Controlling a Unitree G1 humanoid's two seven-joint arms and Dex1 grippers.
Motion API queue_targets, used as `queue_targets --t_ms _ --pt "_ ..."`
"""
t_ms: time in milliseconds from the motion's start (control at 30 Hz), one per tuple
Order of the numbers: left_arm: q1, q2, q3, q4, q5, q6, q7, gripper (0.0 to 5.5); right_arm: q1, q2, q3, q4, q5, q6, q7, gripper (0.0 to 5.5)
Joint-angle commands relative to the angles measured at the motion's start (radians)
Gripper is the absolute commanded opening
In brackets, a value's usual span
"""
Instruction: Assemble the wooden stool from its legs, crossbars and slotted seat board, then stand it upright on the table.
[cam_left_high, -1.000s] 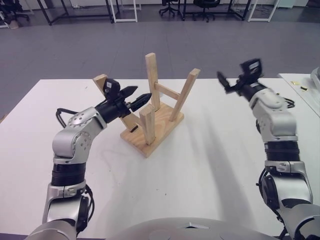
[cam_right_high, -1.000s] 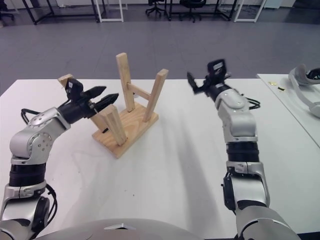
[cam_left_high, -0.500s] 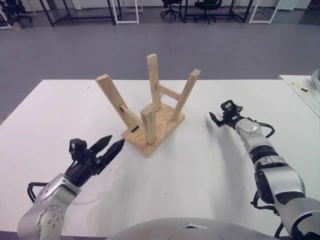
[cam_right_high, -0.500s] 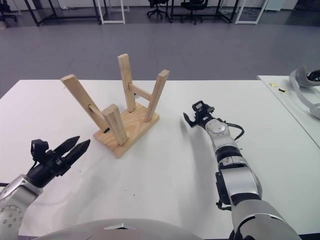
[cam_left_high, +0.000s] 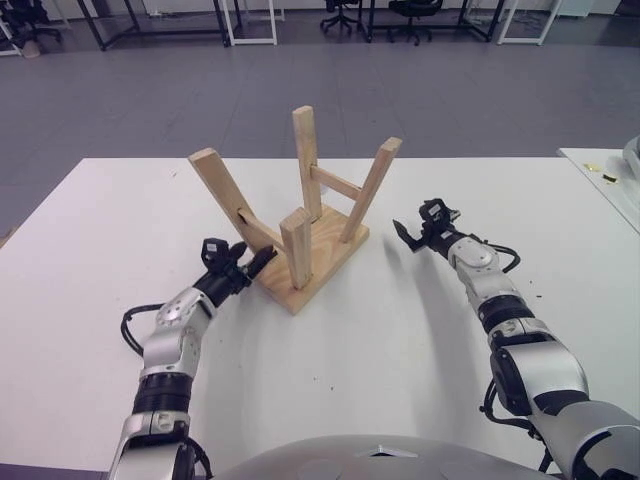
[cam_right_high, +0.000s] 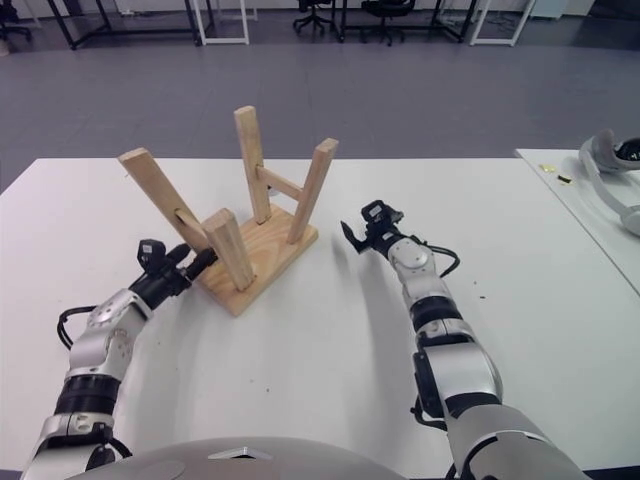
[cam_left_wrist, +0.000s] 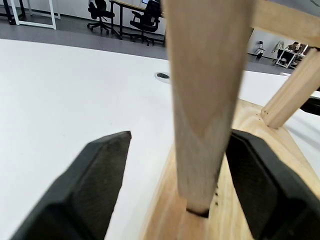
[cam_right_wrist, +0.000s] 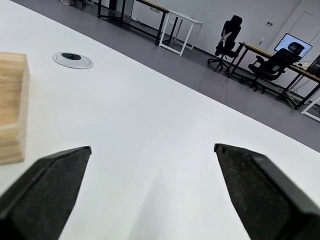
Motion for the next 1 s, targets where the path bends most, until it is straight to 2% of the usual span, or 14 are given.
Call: queue_targets --t_ms 33,300,367,600,733,900,1000 --pt "-0.026 0.004 0.012 0.021 -0.021 -0.008 -0.038 2.67 0.008 -0.006 -0.003 -0.023 -0.005 0.022 0.000 4.59" --pt "0.008 0.008 -0.012 -0.014 -0.052 0.030 -0.144 1.24 -0.007 -0.026 0.003 -0.017 -0.016 0.026 0.011 4.59" --pt "-0.006 0.018 -0.006 0.000 -0.067 0.042 -0.185 1.09 -0.018 -0.050 -0.007 -0.009 -0.012 0.027 0.016 4.59" --pt "-0.053 0.053 -0.032 0.022 -0.110 0.126 -0.352 1.08 -0.034 -0.214 -0.080 0.043 0.018 0.046 0.056 4.59" --pt "-0.064 0.058 -0.111 0.004 -0.090 0.174 -0.449 1.08 0.025 -0.251 -0.071 0.020 0.038 0.026 0.235 4.59" --pt "-0.159 0.052 -0.244 0.100 0.025 0.054 -0.554 1.08 0.071 -0.265 -0.053 -0.032 0.044 0.005 0.383 4.59" --pt "-0.228 0.064 -0.255 0.173 0.081 -0.057 -0.569 1.08 0.087 -0.263 -0.046 -0.050 0.034 0.001 0.399 4.59"
